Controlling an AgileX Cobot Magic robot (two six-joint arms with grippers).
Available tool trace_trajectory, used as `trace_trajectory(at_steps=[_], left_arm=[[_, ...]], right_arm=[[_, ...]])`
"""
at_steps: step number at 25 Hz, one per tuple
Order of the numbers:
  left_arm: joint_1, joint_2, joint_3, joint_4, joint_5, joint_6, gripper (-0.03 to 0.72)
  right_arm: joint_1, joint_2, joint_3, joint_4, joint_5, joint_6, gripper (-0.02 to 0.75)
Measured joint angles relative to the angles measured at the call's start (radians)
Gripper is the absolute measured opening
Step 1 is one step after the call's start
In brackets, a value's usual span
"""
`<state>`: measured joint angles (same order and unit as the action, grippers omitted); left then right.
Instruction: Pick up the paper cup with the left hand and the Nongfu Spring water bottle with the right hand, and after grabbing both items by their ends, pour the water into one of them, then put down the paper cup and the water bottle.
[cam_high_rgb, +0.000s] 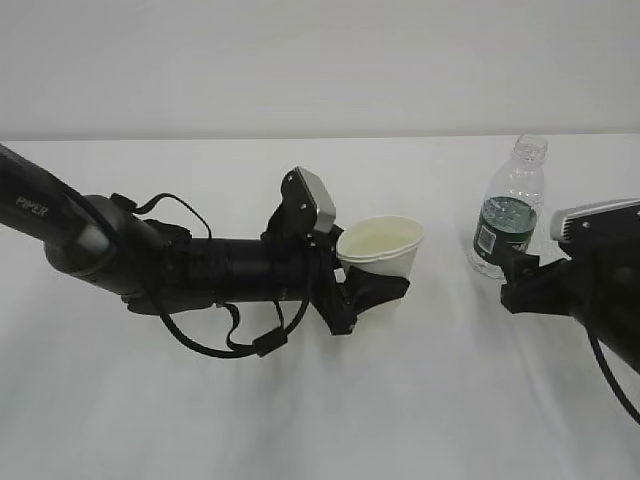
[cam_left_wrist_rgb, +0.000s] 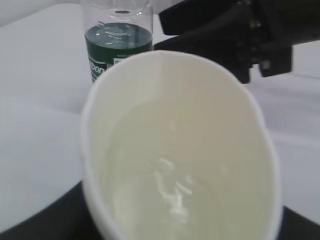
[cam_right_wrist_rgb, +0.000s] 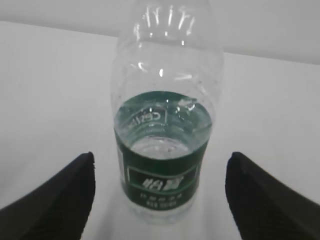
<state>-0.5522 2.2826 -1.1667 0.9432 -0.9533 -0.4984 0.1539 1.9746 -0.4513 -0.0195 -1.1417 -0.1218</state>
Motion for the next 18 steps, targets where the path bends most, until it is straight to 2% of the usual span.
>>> trace_trajectory(at_steps=[9,18], left_arm=[[0.087,-0.023,0.0,-0.022,0.002,0.002,0.421],[0.167,-0.03,0.0,-0.026,0.001,0.02,0.421]], right_arm=[[0.0,-0.132,0.157,-0.004,0.0,0.0,0.606],[0.0,-0.152,0.187,-0.018,0.0,-0.002,0.596]])
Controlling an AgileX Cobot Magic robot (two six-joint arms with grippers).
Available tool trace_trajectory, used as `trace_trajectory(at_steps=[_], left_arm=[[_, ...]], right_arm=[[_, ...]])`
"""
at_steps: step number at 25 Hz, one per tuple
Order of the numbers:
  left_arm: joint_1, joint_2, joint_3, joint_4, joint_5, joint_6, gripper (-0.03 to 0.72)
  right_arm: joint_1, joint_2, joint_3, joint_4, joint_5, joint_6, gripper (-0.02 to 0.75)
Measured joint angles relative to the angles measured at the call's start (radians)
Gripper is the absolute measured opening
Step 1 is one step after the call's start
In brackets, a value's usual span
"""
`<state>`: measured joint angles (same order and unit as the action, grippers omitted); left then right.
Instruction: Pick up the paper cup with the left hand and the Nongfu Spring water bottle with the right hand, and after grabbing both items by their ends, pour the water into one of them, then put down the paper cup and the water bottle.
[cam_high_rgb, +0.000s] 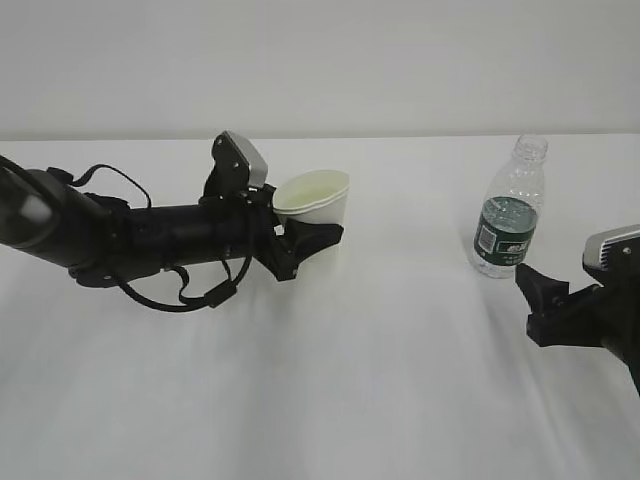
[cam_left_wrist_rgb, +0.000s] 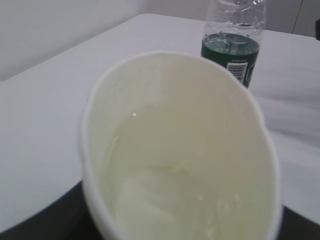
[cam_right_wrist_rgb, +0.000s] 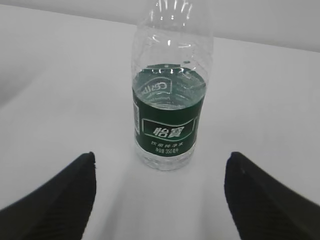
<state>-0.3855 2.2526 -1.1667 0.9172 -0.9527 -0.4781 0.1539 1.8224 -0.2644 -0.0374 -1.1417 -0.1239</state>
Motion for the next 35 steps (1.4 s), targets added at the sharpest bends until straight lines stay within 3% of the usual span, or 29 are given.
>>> trace_trajectory(at_steps=[12,26,35], left_arm=[[0.085,-0.02,0.053,-0.007,-0.002,0.045,0.42],[0.233,-0.041,0.235,-0.174,-0.162,0.161,0.416],[0.263,-0.043,0.261,-0.233,-0.155,0.196,0.415]], right_arm=[[0.0,0.0,0.0,-0.005,0.0,0.0,0.596],[0.0,0.0,0.0,-0.02,0.0,0.004,0.595],[0.0,0.0,0.0,-0.023,0.0,0.016,0.594]])
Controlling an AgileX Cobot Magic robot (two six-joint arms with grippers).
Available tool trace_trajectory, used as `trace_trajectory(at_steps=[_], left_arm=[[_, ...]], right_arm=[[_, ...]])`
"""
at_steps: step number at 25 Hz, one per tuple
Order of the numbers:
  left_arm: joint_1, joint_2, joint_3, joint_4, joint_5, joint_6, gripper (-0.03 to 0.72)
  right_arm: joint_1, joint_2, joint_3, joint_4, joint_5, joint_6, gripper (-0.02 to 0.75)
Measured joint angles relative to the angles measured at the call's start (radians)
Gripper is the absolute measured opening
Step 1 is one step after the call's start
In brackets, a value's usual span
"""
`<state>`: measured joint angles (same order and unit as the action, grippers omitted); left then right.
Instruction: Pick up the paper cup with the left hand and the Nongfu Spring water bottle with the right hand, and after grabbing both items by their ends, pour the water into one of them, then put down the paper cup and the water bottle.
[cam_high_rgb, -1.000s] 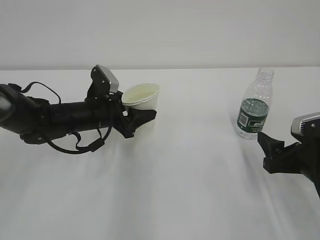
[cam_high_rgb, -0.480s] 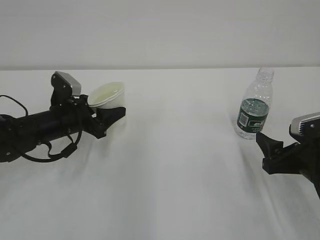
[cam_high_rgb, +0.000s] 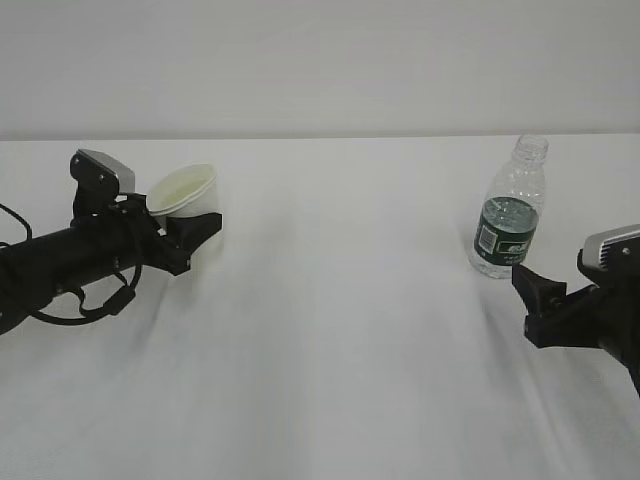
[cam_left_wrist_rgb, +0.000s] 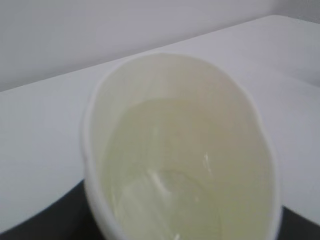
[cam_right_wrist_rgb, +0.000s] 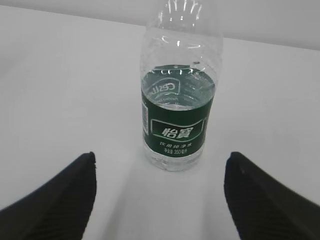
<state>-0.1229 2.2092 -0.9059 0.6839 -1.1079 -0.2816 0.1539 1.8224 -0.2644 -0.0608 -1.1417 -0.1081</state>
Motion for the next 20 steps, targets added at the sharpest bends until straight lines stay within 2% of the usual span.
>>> trace_trajectory(at_steps=[5,20], left_arm=[[0.0,0.0,0.0,-0.028,0.025,0.03,0.414],[0.0,0.0,0.0,-0.204,0.001,0.126,0.4]], right_arm=[[0.0,0.0,0.0,0.0,0.0,0.0,0.594],[0.0,0.0,0.0,-0.002,0.0,0.009,0.593]])
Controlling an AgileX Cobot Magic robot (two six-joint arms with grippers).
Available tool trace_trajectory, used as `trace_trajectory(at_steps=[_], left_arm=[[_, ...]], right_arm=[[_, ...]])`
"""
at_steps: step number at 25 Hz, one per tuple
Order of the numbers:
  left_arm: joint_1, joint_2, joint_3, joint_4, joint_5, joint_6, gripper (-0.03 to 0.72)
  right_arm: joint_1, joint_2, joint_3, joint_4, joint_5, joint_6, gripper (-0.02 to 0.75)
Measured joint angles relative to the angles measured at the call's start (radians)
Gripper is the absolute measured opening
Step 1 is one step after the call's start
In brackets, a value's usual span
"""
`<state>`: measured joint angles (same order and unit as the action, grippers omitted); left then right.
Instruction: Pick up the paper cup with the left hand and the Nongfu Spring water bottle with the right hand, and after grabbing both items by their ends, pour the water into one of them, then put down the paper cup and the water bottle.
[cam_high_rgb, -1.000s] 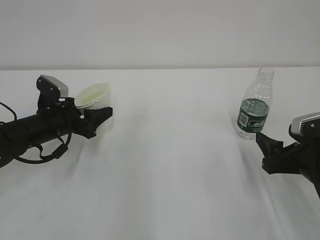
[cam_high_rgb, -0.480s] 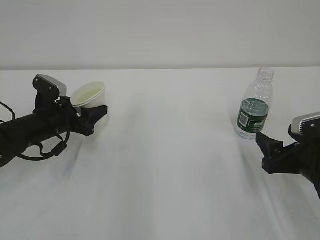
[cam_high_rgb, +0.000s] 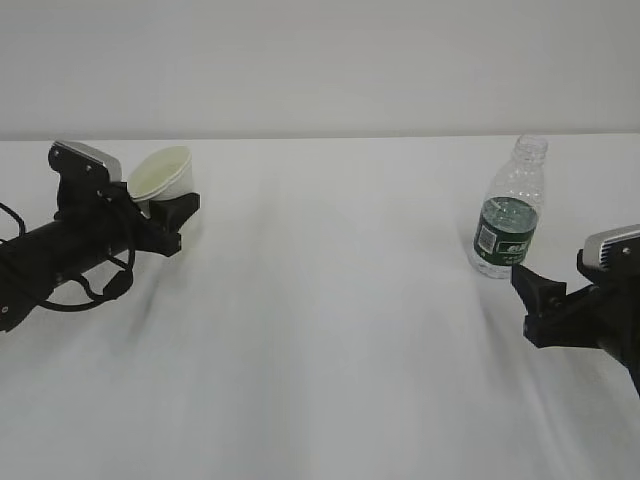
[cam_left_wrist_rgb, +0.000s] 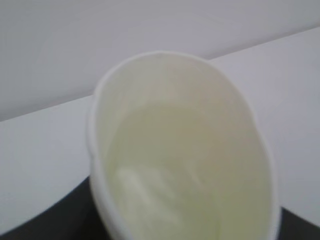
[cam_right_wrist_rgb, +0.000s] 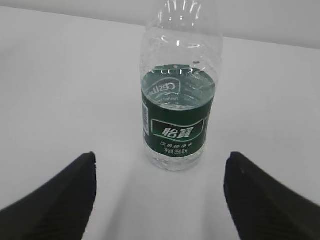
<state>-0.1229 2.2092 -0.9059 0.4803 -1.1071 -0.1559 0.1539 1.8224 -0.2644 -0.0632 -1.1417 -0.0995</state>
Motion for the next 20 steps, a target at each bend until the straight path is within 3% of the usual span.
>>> trace_trajectory(at_steps=[20], left_arm=[[0.0,0.064,0.002,-0.036,-0.013,0.026,0.395]], right_arm=[[0.0,0.0,0.0,-0.001,0.0,0.02,0.593]])
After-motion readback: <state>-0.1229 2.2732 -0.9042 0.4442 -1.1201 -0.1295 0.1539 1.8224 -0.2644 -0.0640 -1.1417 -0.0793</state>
